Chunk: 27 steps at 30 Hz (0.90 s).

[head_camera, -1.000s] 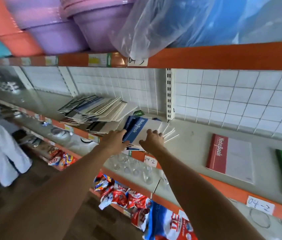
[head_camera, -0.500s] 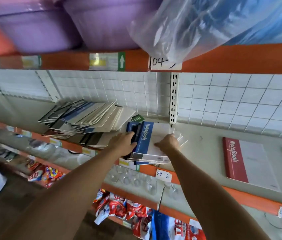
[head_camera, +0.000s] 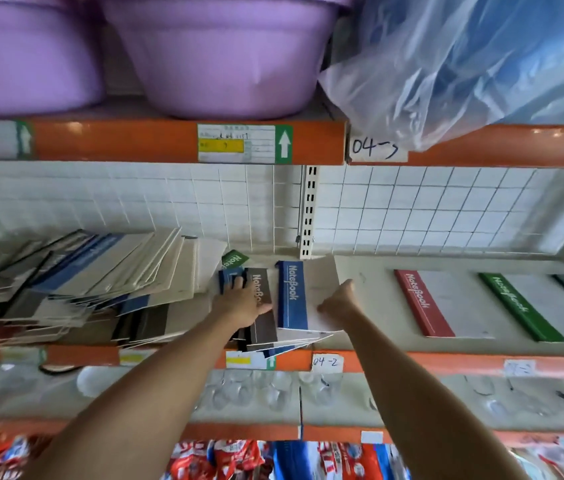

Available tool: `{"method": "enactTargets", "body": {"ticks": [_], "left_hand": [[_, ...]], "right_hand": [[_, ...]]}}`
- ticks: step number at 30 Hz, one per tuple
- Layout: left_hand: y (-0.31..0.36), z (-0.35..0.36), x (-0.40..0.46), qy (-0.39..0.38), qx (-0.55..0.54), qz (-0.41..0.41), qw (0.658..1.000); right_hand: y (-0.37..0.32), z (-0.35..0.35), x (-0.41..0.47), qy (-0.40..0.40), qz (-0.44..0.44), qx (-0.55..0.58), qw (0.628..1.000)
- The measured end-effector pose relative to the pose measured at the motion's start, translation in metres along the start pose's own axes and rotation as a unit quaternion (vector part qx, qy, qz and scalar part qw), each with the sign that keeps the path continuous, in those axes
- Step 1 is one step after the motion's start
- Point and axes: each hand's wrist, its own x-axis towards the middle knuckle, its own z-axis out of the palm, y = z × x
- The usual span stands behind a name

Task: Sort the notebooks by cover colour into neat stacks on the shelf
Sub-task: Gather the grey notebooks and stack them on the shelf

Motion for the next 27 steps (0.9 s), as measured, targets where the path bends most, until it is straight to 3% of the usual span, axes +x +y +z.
{"method": "enactTargets", "body": {"ticks": [7,13,17,19,27], "left_hand": [[-0.018,-0.002,0.008,0.029,-0.097,0.01,0.995],[-0.031,-0.016,0.001,0.002,-0.084,-0.052,0.995],[-0.025,-0.008,-0.009,0.163,-0.05,0.015,0.985],[-0.019,-0.01,-0.02,0.197,-0.089,0.051,0.975],[-0.015,-0.017,-0.03,0.132,-0.241,0.114,0.955]], "right_hand": [[0.002,0.02,-0.013,0.029,0.009,-0.038,0.999],[0.005,0.039,-0.025,0.061,0.037,-0.042,0.997],[-0.001,0.043,-0.044,0.095,0.066,-0.064,0.991],[-0.01,0.038,-0.063,0.123,0.064,-0.083,0.987],[-0.013,0.024,-0.081,0.05,0.062,-0.049,0.996]]}}
